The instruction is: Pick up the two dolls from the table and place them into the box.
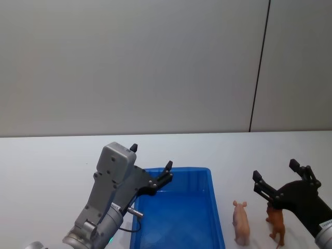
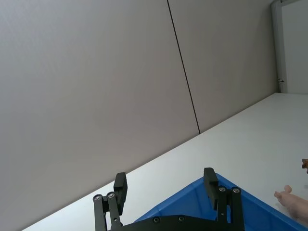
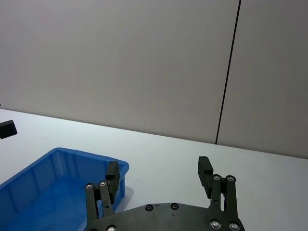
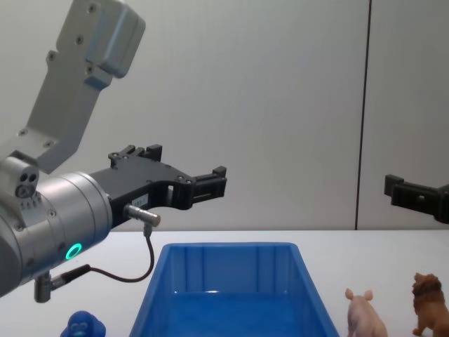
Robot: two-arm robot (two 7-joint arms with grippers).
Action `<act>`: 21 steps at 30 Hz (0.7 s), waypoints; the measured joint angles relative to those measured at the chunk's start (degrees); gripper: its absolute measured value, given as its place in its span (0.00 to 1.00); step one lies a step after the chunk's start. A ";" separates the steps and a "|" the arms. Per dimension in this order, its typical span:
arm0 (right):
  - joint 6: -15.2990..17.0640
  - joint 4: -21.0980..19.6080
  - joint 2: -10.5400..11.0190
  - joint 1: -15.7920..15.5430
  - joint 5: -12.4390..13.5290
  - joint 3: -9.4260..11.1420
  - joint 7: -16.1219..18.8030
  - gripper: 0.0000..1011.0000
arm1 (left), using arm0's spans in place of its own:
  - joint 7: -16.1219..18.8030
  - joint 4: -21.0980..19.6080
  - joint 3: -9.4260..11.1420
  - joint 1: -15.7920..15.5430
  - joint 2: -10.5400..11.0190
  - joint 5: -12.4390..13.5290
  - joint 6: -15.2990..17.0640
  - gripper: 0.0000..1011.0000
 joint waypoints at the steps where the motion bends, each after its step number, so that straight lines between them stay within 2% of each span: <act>1: 0.00 0.00 0.00 0.00 0.00 0.00 0.00 0.99 | 0.00 0.00 0.00 0.00 0.00 0.00 0.00 0.99; 21: 0.00 0.00 0.00 0.00 0.00 0.00 0.00 0.99 | 0.00 0.00 0.00 0.00 0.00 0.00 0.00 0.99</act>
